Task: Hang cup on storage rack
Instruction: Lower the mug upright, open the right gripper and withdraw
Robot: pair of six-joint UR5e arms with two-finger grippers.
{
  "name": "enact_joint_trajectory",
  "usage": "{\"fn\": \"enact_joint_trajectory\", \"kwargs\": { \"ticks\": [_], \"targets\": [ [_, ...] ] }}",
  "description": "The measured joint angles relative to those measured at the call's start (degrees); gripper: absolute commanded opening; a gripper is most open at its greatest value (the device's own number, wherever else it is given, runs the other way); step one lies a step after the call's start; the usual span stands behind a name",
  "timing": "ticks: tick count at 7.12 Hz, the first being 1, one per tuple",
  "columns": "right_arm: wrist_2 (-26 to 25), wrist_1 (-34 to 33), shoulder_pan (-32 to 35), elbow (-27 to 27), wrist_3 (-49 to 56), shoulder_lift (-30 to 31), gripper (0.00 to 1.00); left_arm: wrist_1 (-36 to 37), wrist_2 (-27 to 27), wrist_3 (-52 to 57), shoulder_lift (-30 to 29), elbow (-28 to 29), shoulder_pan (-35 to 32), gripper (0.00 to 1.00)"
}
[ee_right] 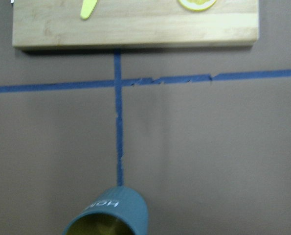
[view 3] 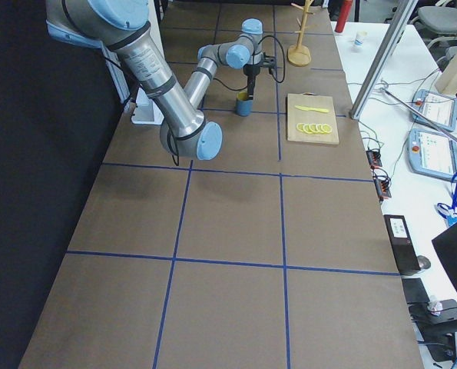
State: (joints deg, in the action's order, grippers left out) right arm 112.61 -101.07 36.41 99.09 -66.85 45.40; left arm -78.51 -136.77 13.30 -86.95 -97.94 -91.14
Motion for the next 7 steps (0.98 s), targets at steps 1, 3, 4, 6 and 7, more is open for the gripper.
{"fn": "enact_joint_trajectory", "kwargs": {
  "ticks": [1, 3, 4, 6, 7],
  "targets": [
    [3.47, -0.75, 4.55, 0.53, 5.25, 1.86, 1.0, -0.03, 0.06, 0.03, 0.19, -0.02, 0.0, 1.0],
    [9.1, -1.16, 14.56, 0.73, 20.69, 8.03, 1.0, -0.02, 0.06, -0.26, -0.05, -0.05, 0.24, 1.0],
    [11.49, -1.19, 19.89, 0.73, 30.31, 12.3, 1.0, -0.26, -0.14, -0.32, -0.31, -0.06, 0.42, 1.0],
    [14.09, -0.86, 27.66, 0.83, 46.93, 20.91, 1.0, -4.08, -0.45, -0.3, -0.65, 0.24, 0.51, 1.0],
    [14.47, -0.76, 31.01, 0.96, 54.13, 24.84, 1.0, -6.95, -0.42, -0.34, -0.77, 0.36, 0.52, 1.0]
  ]
}}
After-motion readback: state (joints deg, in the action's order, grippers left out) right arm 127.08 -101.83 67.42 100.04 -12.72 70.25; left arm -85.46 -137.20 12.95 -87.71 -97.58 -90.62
